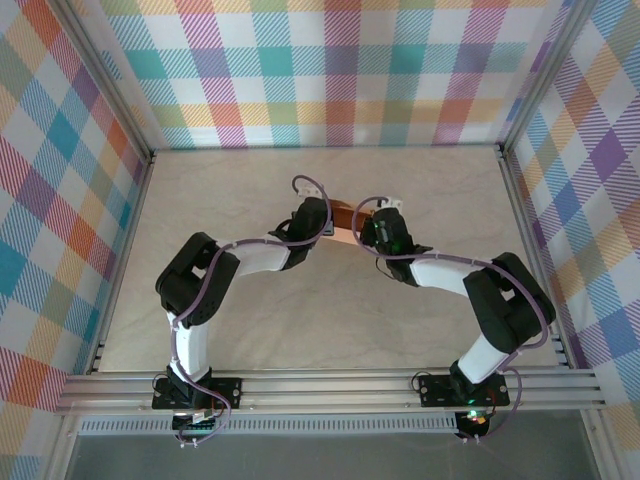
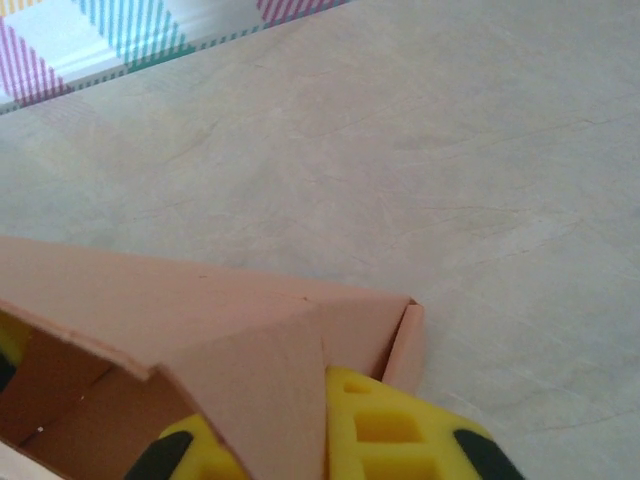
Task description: Fold the paper box
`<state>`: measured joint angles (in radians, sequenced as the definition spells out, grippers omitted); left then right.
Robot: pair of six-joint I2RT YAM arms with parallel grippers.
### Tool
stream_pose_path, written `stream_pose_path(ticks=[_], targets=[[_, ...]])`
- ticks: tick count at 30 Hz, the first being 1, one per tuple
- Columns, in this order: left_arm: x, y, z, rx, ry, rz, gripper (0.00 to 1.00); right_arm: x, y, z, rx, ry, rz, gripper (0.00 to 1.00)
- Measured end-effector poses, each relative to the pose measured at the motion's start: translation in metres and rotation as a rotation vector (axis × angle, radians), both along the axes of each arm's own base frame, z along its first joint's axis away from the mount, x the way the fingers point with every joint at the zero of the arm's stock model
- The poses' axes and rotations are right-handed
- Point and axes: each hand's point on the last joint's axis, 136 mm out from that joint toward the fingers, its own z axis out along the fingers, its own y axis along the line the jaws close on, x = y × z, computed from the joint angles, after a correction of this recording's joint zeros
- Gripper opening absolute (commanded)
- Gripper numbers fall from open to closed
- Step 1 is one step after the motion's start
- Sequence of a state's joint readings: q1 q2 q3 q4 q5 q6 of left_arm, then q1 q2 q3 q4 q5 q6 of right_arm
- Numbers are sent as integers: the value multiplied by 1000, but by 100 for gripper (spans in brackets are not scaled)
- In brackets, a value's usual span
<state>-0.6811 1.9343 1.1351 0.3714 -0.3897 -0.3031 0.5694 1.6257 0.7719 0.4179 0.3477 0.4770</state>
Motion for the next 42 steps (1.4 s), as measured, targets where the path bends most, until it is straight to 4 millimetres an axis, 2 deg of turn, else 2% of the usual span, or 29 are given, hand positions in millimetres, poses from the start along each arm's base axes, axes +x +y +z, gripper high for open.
stream_pose_path(ticks=[2, 6, 8, 11, 16, 19, 26, 30, 33, 36, 38, 42], targets=[[0, 1, 0, -2, -8, 6, 0, -7, 5, -4, -4, 0, 42, 43], [-2, 1, -1, 1, -17, 14, 0, -20, 5, -5, -22, -6, 84, 60], [-3, 1, -1, 3, -18, 15, 0, -24, 3, 5, -26, -31, 95, 70], [-3, 1, -1, 4, -20, 16, 0, -27, 0, 28, -13, -85, 96, 77], [-4, 1, -2, 1, -29, 20, 0, -31, -5, 69, 24, -174, 90, 78], [-6, 1, -2, -2, -40, 15, 0, -30, -11, 78, 54, -161, 62, 78], [-18, 2, -3, -17, -71, -23, 0, 13, -42, 101, 255, 14, -92, 77], [-25, 1, -4, -19, -81, -43, 0, 25, -45, 82, 339, 139, -124, 76], [-27, 0, -4, -20, -89, -51, 2, 29, -40, 49, 374, 264, -139, 76], [-27, -1, -4, -20, -95, -55, 6, 24, -35, 13, 390, 385, -152, 76], [-29, -1, -5, -18, -94, -60, 10, 20, -31, -3, 402, 445, -157, 75], [-37, 0, -18, 8, -57, -76, 12, 16, -26, -12, 439, 495, -159, 73]])
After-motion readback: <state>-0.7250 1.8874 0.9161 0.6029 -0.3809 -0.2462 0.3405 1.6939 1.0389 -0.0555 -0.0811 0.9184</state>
